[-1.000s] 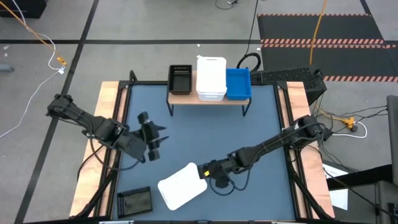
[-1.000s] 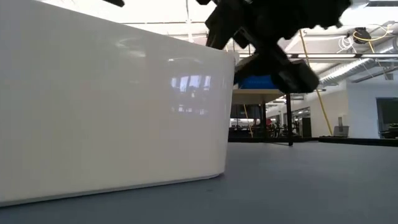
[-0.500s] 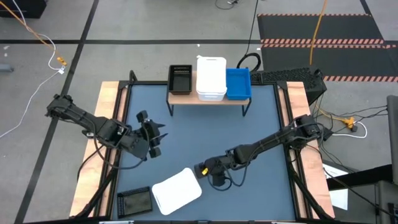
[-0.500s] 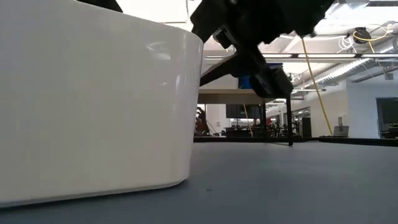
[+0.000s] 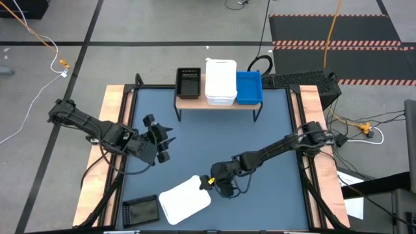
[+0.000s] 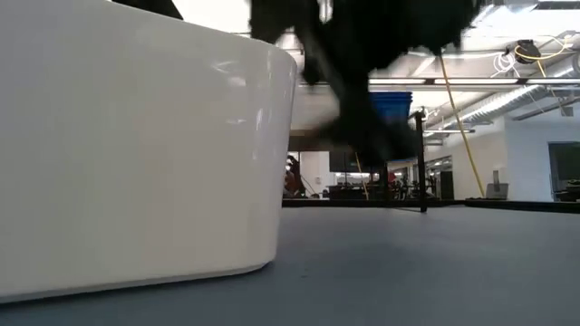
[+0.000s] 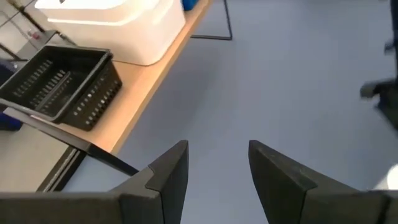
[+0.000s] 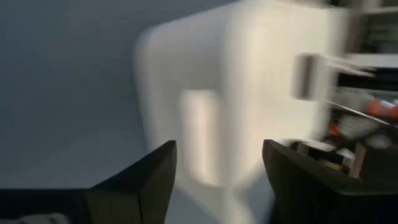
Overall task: Stack baskets on shelf by color
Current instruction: Stack the white bin on top of the other white bins on the shelf
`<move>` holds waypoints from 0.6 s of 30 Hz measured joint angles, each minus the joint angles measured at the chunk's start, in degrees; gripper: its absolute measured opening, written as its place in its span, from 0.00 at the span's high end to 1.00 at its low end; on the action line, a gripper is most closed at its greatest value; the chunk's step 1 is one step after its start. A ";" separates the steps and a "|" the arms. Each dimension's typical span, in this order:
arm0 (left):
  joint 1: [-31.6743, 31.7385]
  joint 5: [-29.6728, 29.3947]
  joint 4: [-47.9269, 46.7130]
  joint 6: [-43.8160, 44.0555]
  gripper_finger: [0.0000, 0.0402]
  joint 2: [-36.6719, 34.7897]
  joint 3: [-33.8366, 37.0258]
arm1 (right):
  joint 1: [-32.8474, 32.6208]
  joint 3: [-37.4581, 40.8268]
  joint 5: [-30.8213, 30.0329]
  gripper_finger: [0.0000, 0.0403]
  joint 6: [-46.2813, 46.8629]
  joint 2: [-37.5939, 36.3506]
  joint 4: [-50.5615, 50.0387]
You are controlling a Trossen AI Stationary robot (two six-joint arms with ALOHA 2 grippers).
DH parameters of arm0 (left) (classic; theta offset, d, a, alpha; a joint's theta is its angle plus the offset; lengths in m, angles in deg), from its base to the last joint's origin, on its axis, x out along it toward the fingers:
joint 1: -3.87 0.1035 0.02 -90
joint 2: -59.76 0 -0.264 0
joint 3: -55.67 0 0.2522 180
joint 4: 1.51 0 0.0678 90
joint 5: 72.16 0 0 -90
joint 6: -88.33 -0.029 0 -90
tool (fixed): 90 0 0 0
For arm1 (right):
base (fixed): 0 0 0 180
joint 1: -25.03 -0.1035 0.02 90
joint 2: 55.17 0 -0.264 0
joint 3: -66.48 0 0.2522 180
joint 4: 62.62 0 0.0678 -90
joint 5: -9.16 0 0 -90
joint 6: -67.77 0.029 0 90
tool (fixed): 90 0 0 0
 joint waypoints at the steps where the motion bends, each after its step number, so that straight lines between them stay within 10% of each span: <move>1: 0.39 -0.02 0.26 0.16 0.58 0.00 0.00 | 0.20 0.06 0.18 0.41 -1.48 1.47 -0.26; 9: 1.18 -0.03 0.35 0.31 0.58 0.02 0.00 | 0.31 0.01 -0.18 0.48 -5.27 6.19 0.08; 18: 1.18 -0.03 -0.09 -0.32 0.58 0.02 0.00 | 0.28 0.12 -0.44 0.96 6.82 0.94 -10.31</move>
